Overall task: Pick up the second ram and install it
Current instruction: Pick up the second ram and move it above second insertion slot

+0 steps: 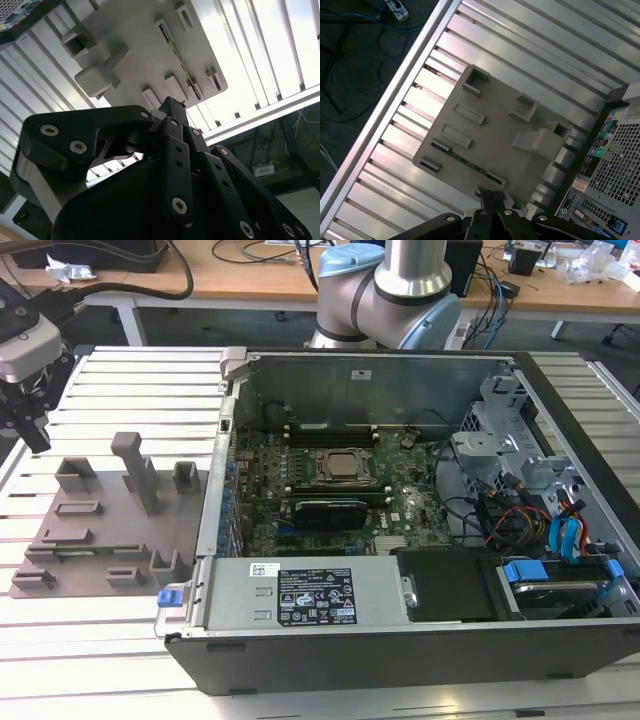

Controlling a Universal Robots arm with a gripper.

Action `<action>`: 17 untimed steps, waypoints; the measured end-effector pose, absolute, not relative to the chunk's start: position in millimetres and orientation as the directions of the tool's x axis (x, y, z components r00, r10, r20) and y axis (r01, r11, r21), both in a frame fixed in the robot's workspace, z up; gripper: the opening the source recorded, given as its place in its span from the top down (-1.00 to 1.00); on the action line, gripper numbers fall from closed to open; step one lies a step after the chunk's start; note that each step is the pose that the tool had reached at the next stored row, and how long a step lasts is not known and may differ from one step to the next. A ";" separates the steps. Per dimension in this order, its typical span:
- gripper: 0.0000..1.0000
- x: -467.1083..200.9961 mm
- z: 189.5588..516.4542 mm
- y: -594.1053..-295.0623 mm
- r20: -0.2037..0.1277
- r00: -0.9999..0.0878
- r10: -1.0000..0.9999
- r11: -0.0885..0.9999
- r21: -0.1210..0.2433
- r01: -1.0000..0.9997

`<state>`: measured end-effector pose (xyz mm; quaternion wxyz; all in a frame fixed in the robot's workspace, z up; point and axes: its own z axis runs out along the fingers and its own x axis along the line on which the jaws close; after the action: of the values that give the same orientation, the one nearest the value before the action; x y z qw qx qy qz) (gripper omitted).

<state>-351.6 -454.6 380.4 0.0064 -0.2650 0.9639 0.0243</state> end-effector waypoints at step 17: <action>0.79 -351.7 380.4 -454.6 -0.025 -0.686 -0.727 0.685 0.044 -0.727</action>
<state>-351.7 -454.6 380.4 0.0030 -0.3962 0.9178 0.0250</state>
